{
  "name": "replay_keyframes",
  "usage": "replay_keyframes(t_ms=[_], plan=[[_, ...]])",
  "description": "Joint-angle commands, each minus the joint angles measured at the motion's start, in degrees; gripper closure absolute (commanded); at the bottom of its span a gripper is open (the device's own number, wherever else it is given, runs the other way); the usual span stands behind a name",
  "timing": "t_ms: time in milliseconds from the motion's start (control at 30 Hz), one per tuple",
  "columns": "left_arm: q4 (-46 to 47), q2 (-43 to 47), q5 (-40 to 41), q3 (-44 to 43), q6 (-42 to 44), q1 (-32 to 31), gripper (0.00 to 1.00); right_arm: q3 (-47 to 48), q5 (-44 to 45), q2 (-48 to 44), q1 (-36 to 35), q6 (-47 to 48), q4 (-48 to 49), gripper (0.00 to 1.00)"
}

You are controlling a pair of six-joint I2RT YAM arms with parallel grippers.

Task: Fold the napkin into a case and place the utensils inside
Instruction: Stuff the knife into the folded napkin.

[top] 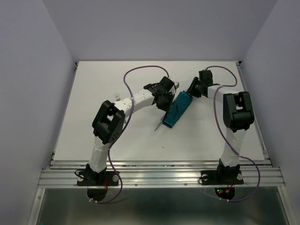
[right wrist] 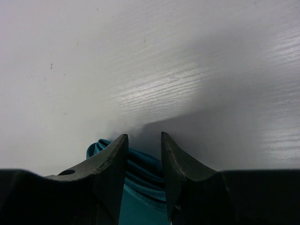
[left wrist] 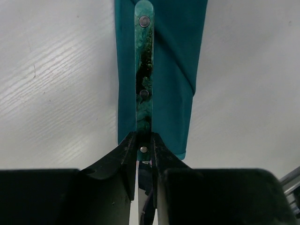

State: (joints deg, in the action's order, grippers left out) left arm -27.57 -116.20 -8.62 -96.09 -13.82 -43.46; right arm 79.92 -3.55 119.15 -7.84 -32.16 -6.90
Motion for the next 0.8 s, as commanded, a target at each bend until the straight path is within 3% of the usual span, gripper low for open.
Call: replay_keyframes(t_ms=[0, 767], plan=[[-4.86, -2.54, -0.43, -3.13, -0.24, -0.13, 1.0, -3.89, -3.04, -1.03, -0.16, -0.09, 0.21, 0.6], [-8.29, -8.42, -2.45, -7.44, -0.59, -0.66, 1.0, -7.41, -4.1, -4.01, -1.22, -0.18, 1.8, 0.59]])
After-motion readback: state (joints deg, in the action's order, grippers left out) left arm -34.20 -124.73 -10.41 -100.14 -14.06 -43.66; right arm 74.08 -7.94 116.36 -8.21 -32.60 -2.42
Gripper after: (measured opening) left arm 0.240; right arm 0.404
